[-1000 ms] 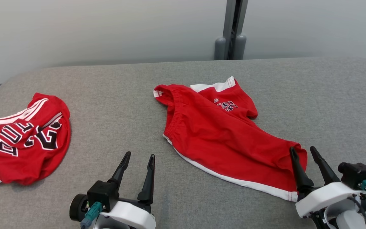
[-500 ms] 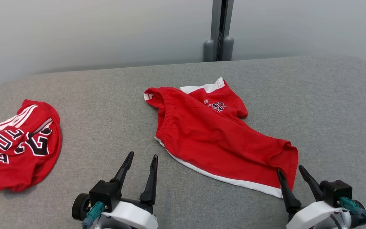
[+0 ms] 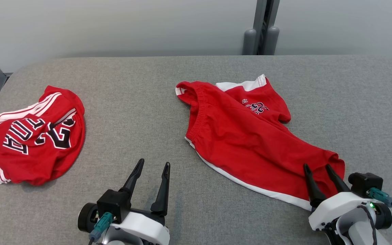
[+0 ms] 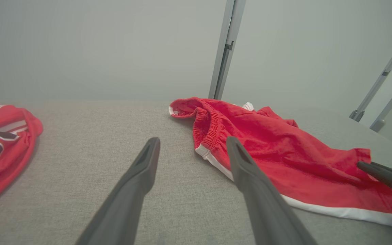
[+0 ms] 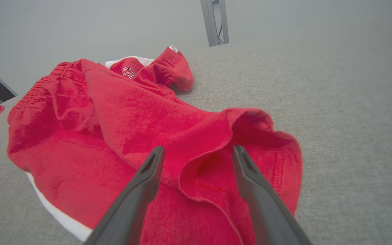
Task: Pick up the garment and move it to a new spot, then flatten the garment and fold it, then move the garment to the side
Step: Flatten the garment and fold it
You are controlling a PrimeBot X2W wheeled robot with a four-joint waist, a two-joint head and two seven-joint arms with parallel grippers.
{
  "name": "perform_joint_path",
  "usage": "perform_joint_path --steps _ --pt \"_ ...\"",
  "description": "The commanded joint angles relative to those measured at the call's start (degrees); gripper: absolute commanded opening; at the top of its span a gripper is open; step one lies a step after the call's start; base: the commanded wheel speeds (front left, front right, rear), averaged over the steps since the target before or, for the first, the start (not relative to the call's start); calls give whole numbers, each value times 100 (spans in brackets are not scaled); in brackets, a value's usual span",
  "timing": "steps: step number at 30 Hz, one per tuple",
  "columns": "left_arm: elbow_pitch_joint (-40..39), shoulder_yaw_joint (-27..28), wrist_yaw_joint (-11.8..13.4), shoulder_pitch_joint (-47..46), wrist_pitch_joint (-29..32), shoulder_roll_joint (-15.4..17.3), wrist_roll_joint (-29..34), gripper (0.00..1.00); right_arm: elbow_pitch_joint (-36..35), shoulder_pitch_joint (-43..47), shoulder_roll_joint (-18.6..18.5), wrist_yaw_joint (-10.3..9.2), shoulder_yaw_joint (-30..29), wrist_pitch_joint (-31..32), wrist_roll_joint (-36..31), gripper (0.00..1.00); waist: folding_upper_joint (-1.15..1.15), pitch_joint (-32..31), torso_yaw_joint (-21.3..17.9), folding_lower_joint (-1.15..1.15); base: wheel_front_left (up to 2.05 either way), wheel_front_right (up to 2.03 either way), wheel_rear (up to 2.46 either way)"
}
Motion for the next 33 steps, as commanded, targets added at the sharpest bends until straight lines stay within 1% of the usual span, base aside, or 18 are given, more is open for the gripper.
perform_joint_path --steps 1,2,3,4,7,11,16,19,23,24,25,27,29,33 --pt "9 15 23 -53 -18 25 -21 100 97 -90 -29 1 -15 -14 165 99 0 33 47 0 0 0 0" --pt "9 16 23 -49 -18 25 -22 100 144 -117 -22 1 -15 -13 285 47 0 39 58 0 0 0 0" --pt "10 17 24 -43 -19 25 -22 100 200 -154 -22 1 -35 -4 395 17 0 44 68 0 0 0 0" --pt "11 16 27 -39 -19 25 -22 100 235 -204 -33 1 -40 -4 481 0 0 49 75 0 0 0 0" --pt "6 20 37 -38 -19 25 -24 100 276 -276 -84 1 -65 -7 698 0 0 57 83 0 0 0 0" --pt "4 50 48 -58 -19 25 -25 100 186 -284 -226 1 -147 -11 815 0 0 56 42 0 0 0 0" --pt "-2 38 51 -83 -19 25 -17 100 111 -280 -408 1 -461 -13 1043 0 0 63 -12 0 0 0 0" --pt "-14 19 42 -102 -19 25 -20 100 208 -349 -518 1 -632 -13 1201 0 0 90 -24 0 0 0 0" --pt "-21 3 33 -130 -19 25 -12 100 321 -448 -595 1 -583 -2 1302 0 0 128 -27 0 0 0 0" --pt "-21 3 32 -137 -19 25 -9 100 356 -480 -624 1 -540 21 1323 42 0 138 -29 0 0 0 0" --pt "-17 0 31 -143 -19 25 -5 100 430 -510 -633 1 -500 106 1380 100 0 143 -33 0 0 0 0" --pt "-3 15 41 -150 -19 25 2 100 519 -602 -687 1 -404 117 1371 100 0 145 -59 0 0 0 0" --pt "14 32 50 -146 -19 25 12 100 616 -676 -653 1 -327 163 1417 100 0 129 -122 0 0 0 0" --pt "28 71 40 -152 -19 25 14 100 639 -679 -661 1 -161 146 1380 100 0 82 -339 0 0 0 0"
